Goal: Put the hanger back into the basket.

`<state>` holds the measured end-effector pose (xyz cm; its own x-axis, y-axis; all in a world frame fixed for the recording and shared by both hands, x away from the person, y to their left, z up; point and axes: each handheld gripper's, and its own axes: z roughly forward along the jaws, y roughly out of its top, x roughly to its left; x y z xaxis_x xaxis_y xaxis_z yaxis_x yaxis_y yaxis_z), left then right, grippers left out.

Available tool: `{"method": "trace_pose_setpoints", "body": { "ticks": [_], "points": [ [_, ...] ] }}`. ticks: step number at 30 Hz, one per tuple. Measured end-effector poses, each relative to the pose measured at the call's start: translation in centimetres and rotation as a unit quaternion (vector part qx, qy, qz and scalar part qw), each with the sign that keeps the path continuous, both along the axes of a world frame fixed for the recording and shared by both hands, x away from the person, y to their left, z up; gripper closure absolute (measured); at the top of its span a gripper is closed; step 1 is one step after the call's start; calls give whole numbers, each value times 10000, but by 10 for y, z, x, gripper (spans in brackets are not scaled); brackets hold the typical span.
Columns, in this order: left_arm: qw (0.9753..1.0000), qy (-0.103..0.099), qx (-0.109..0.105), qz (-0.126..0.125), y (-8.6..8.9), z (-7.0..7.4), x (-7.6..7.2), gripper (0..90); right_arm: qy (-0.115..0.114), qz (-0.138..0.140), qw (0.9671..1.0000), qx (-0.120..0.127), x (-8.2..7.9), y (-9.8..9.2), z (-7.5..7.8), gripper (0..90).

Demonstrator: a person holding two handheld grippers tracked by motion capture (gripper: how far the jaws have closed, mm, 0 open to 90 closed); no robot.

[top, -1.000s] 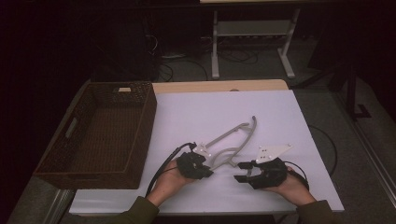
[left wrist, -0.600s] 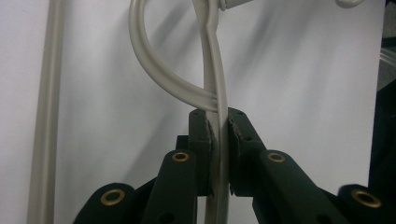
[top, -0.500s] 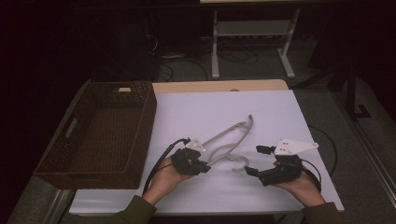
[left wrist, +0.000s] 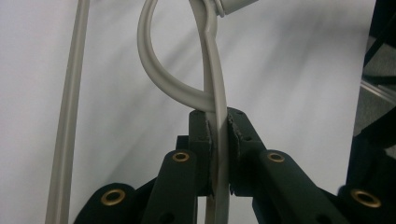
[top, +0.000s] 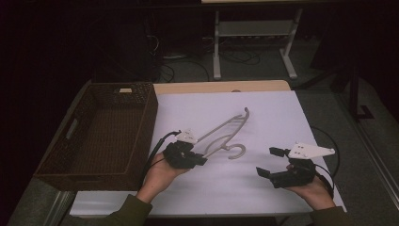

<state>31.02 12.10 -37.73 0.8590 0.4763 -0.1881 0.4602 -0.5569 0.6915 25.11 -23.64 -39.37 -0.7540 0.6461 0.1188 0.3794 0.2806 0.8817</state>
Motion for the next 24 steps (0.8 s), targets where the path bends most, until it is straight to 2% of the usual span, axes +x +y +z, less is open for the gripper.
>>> {"method": "trace_pose_setpoints", "body": {
  "ticks": [2, 3, 6, 14, 15, 24],
  "points": [
    [9999, -16, -143, 79, 4, 10, 1, 824, 8, -147, 9999, -66, 0, -7, -5, 118],
    [9999, -16, -143, 79, 4, 10, 1, 824, 8, -147, 9999, -66, 0, -7, -5, 118],
    [9996, -48, -230, 137, 9, 22, 3, 824, -13, -279, 9996, -90, 1, -13, -8, 119],
    [9989, -163, -350, 272, 25, 60, 6, 824, -107, -468, 9988, -61, 3, -19, -10, 127],
    [9988, -203, -343, 283, 30, 68, 6, 824, -111, -483, 9987, -80, 4, -19, -10, 127],
    [9977, -209, -455, 467, 57, 92, 10, 824, -117, -565, 9983, -36, 4, -21, -9, 123]
  ]
}}
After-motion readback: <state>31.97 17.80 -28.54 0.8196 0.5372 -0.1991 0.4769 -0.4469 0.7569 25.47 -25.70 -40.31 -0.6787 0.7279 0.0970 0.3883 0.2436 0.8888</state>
